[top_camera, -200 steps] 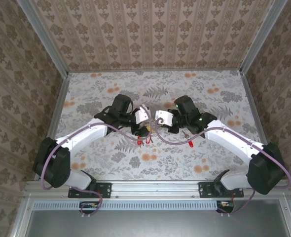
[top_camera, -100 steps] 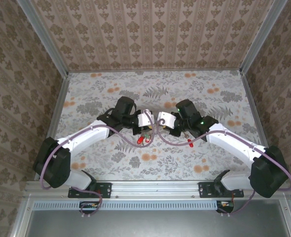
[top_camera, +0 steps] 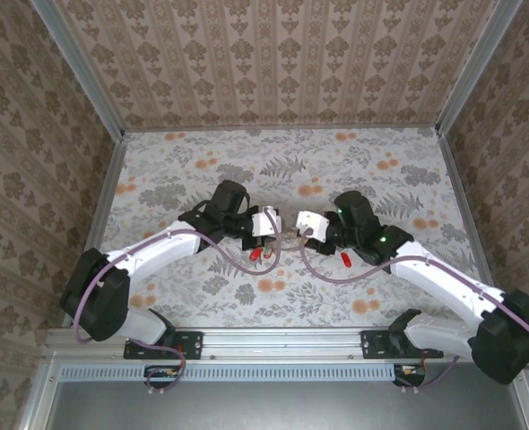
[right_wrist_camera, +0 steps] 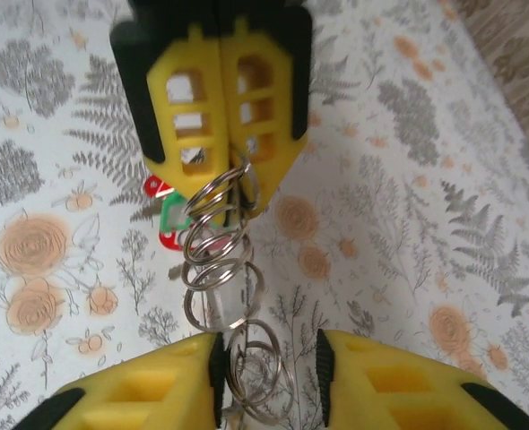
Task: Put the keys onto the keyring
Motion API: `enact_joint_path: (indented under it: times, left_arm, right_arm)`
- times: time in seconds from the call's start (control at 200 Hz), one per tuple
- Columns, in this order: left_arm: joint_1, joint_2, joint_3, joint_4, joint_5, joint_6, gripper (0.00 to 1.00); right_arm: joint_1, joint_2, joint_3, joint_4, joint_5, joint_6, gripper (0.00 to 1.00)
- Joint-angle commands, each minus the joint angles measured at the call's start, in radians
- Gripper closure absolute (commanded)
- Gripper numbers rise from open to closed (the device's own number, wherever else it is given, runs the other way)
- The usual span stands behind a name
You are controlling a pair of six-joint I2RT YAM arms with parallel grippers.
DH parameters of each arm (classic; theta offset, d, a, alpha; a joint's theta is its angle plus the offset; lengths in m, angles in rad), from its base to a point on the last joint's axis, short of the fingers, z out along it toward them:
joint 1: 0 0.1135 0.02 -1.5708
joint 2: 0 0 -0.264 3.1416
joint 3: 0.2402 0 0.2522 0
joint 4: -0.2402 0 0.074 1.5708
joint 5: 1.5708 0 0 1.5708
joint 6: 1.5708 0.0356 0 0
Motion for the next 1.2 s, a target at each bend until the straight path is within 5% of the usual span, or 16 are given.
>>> enact_joint_path:
  times: [0.0, 0.25, 0.675, 0.915, 1.195]
  left_arm:
    - [0.002, -0.043, -0.019, 0.052, 0.046, 0.001, 1.00]
    - [0.052, -0.122, -0.074, 0.176, 0.170, 0.010, 1.00]
    - [0.100, -0.151, -0.041, 0.153, 0.335, 0.070, 1.00]
    - [0.113, -0.148, 0.009, 0.046, 0.429, 0.126, 1.00]
    - [0.113, -0.125, 0.032, 0.039, 0.466, 0.100, 1.00]
  right_arm:
    - [-0.035, -0.106, -0.056, 0.079, -0.094, 0.062, 0.61]
    - [-0.073, -0.307, -0.166, 0.030, -0.169, 0.054, 0.49]
    - [-0.089, -0.253, -0.127, 0.068, -0.292, 0.145, 0.47]
    - [-0.087, -0.391, -0.187, 0.104, -0.191, 0.081, 0.68]
    - [-0.024, -0.404, -0.200, 0.131, -0.087, -0.071, 0.77]
